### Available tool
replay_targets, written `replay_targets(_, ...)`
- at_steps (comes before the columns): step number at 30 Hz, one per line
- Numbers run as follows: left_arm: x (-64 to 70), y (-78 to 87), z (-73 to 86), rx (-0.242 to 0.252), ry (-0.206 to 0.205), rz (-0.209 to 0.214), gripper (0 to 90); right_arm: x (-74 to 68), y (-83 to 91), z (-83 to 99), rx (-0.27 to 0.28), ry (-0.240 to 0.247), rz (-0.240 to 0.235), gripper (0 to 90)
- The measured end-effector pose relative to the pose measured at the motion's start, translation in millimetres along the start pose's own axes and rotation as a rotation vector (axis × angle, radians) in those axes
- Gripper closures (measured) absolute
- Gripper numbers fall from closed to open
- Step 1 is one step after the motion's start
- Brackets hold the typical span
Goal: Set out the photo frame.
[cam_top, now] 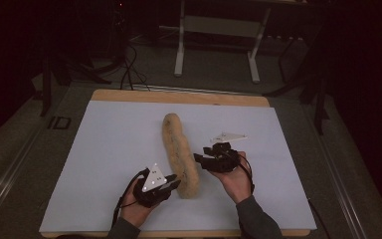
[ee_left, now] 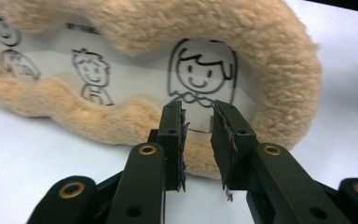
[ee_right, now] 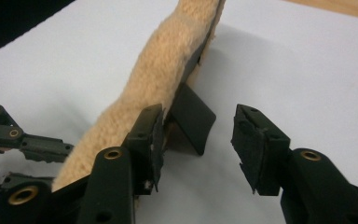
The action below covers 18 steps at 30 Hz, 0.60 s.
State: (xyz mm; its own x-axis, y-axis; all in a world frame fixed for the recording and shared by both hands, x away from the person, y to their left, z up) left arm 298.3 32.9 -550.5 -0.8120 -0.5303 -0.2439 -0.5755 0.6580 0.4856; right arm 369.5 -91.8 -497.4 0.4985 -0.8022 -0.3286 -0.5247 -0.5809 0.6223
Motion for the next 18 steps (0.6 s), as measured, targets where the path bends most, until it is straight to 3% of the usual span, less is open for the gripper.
replay_targets(6, -11.9, 6.1, 3.3, -0.005, 0.028, -0.03, 71.7, -7.3, 3.5, -6.7, 0.018, -0.013, -0.011, 46.2)
replay_targets(18, -24.4, 12.9, 7.6, -0.018, 0.063, -0.061, 70.7, -31.4, -5.2, -0.7, -0.03, -0.012, -0.058, 36.6)
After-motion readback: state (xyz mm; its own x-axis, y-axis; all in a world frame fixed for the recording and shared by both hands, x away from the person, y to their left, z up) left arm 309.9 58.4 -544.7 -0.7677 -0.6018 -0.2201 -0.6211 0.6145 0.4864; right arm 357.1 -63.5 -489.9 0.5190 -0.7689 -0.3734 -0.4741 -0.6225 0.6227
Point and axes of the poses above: each handheld gripper's, and its own axes: y roughly backward along the jaws, z roughly out of its underside, x roughly to its right, the point moved 9 cm from there along -y, roughly forward along the jaws, and after that the axes turned 15 degrees about -y, right-handed, at the moved point
